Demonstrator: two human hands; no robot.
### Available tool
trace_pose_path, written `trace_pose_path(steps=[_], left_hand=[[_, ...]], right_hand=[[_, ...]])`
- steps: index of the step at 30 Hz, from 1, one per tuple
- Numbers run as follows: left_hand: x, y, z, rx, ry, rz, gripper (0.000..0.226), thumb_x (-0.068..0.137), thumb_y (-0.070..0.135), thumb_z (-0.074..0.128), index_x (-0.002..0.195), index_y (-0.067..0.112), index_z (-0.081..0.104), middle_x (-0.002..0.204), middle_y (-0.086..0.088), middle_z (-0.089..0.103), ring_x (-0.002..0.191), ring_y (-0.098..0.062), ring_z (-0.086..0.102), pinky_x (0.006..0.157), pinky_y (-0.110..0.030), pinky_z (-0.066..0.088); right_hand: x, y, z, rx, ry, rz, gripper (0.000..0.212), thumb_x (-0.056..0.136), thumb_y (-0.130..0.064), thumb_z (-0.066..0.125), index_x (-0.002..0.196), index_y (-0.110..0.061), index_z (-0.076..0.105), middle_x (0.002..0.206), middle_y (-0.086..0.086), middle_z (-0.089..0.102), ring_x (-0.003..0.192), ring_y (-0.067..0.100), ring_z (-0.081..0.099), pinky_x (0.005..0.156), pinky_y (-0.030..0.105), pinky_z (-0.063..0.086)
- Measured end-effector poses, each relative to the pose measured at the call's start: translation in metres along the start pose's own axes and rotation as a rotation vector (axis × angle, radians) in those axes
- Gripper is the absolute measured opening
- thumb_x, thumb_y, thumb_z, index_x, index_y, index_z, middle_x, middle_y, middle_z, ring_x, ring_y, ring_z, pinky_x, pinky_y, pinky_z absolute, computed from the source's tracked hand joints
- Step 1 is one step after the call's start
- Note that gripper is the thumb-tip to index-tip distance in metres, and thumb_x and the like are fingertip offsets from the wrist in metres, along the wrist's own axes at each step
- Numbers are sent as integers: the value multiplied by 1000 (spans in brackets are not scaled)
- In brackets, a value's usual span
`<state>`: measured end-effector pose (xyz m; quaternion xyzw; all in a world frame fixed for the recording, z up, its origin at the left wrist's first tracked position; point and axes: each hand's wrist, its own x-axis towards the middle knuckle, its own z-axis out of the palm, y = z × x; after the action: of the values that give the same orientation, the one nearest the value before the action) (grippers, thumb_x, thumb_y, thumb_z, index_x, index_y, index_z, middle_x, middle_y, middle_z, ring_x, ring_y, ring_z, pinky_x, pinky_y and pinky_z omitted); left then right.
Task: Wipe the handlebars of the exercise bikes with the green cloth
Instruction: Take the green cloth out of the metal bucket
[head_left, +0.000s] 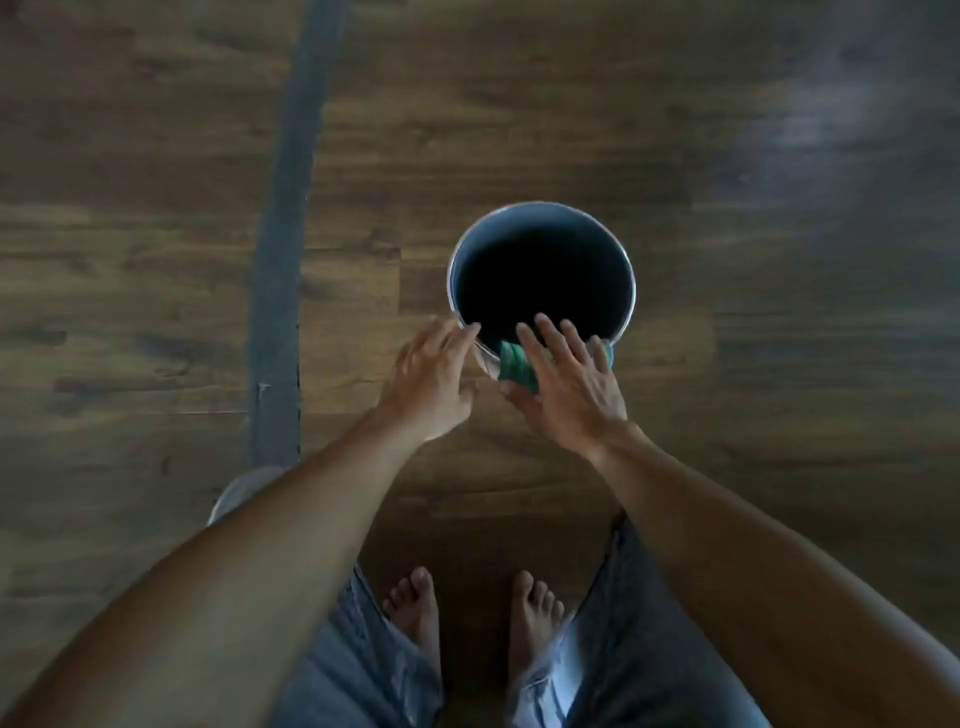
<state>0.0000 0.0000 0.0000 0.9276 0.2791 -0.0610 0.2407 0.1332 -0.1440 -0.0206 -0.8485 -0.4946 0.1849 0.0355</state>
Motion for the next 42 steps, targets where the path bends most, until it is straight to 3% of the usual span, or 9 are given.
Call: trace_pose_path(steps=[7,13,28,32,36,42], left_hand=[[21,-20,40,137,28,86,87,77,9,67,153,16,25,163,-6,11,151,-28,8,122,-42,16],[23,-26,39,151,4,99,92,80,6,66,155,21,16,164,-1,1,151,-25,0,123,-42,12],[28,-26,38,143,-8,114,93,78,5,71,154,19,20,164,-6,8,151,-28,8,122,-44,18],[23,-13,15,86,-37,55,89,80,7,68,154,20,20,163,-6,12,151,-26,9,122,-41,16],[7,12,-34,21,-32,19,83,82,6,64,154,19,23,161,-7,19,150,-28,14,122,-42,18],[-35,60,-155,-46,22,8,78,82,9,68,150,15,30,156,-11,30,146,-29,26,119,-45,25]], right_hand=[[22,16,51,-151,302,-54,66,97,-67,29,149,-28,36,152,5,45,139,31,42,116,61,23],[31,27,63,-129,498,-166,50,102,-58,37,130,-22,59,114,1,70,100,24,67,94,47,46],[33,35,55,-83,583,-337,38,102,-43,47,124,-17,62,94,0,70,80,21,64,72,41,49],[31,28,23,-1,586,-311,36,101,-40,48,122,-15,63,89,1,69,73,20,63,65,40,51],[18,12,-37,-7,590,-302,44,104,-46,37,119,-15,65,83,1,67,68,21,63,59,39,52],[-18,-25,-158,-70,582,-320,34,100,-45,52,115,-18,65,78,-1,66,63,20,60,55,39,52]])
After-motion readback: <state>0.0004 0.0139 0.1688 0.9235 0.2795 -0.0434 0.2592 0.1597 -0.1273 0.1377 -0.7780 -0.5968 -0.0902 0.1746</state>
